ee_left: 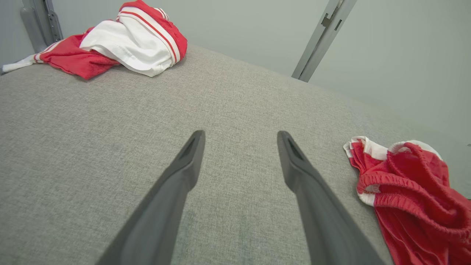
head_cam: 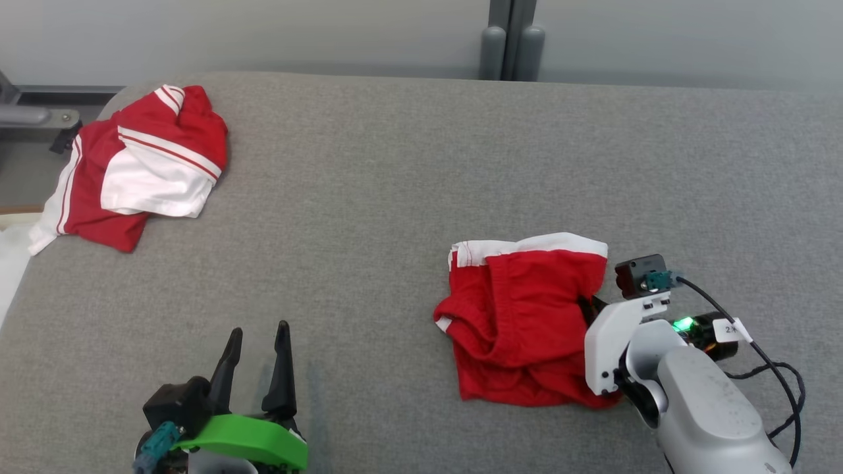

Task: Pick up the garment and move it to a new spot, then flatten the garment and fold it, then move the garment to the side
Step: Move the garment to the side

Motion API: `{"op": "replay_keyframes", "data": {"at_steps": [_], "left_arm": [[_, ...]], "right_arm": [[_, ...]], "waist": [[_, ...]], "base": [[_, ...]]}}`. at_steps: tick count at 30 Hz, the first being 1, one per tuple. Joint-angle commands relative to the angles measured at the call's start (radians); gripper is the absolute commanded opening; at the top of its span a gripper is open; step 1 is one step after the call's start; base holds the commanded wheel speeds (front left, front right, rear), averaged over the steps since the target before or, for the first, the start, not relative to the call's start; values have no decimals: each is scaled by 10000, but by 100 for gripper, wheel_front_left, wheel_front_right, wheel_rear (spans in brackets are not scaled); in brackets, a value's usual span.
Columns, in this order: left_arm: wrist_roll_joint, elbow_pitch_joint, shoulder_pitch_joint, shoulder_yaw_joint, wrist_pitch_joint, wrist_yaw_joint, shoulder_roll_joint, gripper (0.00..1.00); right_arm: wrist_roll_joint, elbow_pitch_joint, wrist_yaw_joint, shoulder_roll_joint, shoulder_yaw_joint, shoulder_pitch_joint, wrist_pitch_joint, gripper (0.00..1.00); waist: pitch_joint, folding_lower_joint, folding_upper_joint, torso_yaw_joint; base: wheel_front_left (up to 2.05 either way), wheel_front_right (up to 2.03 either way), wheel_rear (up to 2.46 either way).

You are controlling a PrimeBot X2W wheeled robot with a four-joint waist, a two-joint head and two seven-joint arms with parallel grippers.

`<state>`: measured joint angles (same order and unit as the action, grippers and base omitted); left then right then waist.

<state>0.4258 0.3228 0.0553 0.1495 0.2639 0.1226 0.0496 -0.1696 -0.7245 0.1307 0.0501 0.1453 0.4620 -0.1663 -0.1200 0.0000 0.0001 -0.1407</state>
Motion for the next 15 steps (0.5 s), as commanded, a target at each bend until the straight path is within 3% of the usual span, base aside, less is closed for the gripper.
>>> {"op": "replay_keyframes", "data": {"at_steps": [1,8,15], "left_arm": [[-77,-65,203,-3,5,24,19,100],[-309,-160,448,30,5,51,24,100],[-511,-391,1000,4,5,75,154,100]], "right_arm": [[21,-68,-1,26,41,118,115,0],[442,343,-7,517,32,856,830,0],[670,739,-7,1361,-612,1629,1007,0]], "waist": [[-73,0,-1,210],[-326,0,-1,1171],[-1089,0,-1,2795]], "base": [[0,0,0],[0,0,0],[0,0,0]]}}
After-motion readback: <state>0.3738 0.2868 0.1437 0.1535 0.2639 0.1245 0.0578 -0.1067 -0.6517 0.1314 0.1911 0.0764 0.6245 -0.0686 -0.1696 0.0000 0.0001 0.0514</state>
